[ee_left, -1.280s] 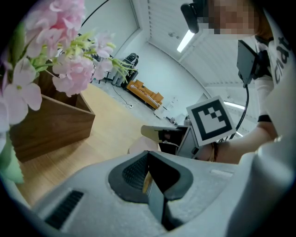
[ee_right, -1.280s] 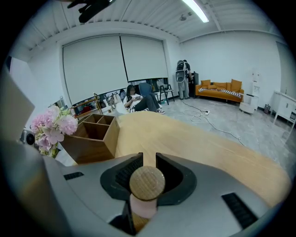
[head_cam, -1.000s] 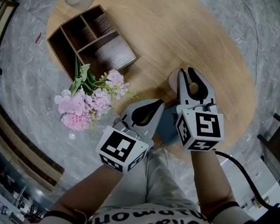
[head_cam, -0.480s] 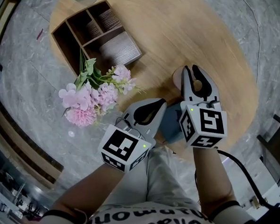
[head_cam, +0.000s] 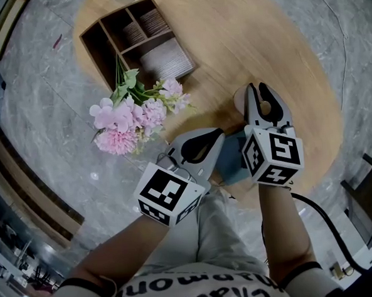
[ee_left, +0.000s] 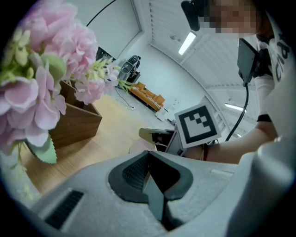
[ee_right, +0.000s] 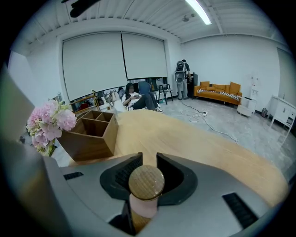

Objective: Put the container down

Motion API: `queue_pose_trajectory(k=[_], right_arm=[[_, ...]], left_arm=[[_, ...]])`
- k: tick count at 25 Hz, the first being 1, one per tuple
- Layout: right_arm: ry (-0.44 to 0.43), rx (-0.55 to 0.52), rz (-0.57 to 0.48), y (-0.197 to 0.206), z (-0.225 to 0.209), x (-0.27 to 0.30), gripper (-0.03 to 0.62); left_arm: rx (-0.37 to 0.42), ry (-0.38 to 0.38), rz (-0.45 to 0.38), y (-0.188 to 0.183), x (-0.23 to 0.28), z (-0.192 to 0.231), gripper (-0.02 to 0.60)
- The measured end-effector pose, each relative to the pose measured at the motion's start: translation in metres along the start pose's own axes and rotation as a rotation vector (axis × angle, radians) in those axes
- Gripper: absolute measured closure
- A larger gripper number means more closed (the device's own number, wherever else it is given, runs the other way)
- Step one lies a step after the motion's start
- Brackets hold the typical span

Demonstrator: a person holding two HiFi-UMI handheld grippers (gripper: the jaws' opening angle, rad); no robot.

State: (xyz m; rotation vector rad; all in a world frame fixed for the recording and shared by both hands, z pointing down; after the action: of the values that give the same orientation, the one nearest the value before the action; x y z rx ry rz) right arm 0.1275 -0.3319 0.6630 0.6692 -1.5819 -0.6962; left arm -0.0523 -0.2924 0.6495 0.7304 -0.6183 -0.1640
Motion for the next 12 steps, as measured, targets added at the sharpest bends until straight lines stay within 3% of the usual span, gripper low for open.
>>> queue_pose_trajectory(k=[6,12], right_arm=[[-0.001,0.006,0.039,0.002,0.001,0.003,0.508],[0.037,-0.080,0.036,0.006,0.004,0.005,0.508]], left_arm=[[0.011,0.010,0.015,-0.017,-0.021,-0.006,0.566],[0.040,0.010,0.013,-0.042,-0.040,-0.009,0.566]])
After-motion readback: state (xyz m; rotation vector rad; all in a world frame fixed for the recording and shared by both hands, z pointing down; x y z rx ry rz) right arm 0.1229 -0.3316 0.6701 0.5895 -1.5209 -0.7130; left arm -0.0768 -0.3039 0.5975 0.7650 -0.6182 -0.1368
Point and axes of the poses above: the fingertips, and each gripper's own axes: x forward along the fingers, z to its left, y out of its underside, the point moved 10 cm from there along -x, backward along the fingers, and after that the axes turned 1 degree about -y, right-handed, at the moved point
